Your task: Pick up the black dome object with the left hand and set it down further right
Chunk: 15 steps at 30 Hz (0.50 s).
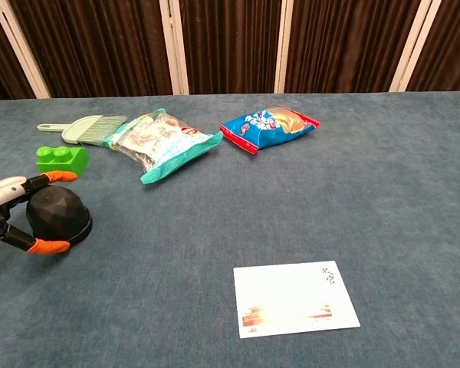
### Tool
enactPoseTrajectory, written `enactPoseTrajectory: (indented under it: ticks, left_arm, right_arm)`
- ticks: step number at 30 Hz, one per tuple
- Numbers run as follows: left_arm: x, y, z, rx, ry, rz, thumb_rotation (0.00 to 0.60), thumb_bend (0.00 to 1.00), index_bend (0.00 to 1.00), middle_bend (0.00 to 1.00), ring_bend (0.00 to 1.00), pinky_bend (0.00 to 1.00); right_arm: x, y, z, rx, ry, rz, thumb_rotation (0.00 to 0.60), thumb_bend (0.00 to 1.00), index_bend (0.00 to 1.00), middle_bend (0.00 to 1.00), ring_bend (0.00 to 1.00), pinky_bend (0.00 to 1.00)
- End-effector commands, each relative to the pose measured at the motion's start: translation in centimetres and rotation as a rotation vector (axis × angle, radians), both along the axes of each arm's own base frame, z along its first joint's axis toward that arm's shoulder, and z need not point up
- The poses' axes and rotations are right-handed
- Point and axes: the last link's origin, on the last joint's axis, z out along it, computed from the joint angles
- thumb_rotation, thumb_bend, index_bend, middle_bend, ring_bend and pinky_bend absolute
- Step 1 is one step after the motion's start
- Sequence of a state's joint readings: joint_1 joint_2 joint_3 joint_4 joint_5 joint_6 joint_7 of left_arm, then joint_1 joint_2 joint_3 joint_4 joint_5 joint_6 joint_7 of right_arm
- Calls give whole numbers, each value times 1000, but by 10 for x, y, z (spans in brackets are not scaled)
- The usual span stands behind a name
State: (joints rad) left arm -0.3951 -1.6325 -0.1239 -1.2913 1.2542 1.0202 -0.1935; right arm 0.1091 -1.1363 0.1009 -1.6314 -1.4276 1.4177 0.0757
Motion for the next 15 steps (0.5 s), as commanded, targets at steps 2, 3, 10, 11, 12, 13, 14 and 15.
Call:
enactPoseTrajectory:
  ticks: [2,3,10,11,12,13,14,15]
  left_arm:
    - [-1,0,-1,-6,9,7,600,376,34,274,0,0]
    - [-1,0,-1,-6,14,8,600,377,34,275,0,0]
    - [0,1,-1,3,6,10,600,477,62,350,0,0]
    - [1,1,0,8,3,9,600,492,72,362,0,0]
    - [1,1,0,14,2,8,600,501,78,369,0,0]
    - [2,1,2,20,2,5,600,513,84,379,0,0]
    - [3,2,3,24,0,1,600,523,87,389,0,0]
    - [5,2,5,30,-2,-3,600,525,87,393,0,0]
  right_arm:
    - [0,0,0,-1,0,0,600,222,102,66,124,36]
    - [0,0,0,-2,-2,1,600,222,102,66,124,36]
    - [1,1,1,-3,-1,3,600,221,102,66,124,36]
    - [1,1,1,-2,-1,2,600,221,102,66,124,36]
    - [1,1,1,-2,-3,2,600,222,102,66,124,36]
    - [0,1,0,1,-6,-1,600,222,102,66,124,36]
    - [0,0,1,-2,-6,1,600,222,102,66,124,36]
    - [0,-1,2,-2,-5,-1,600,222,102,66,124,36]
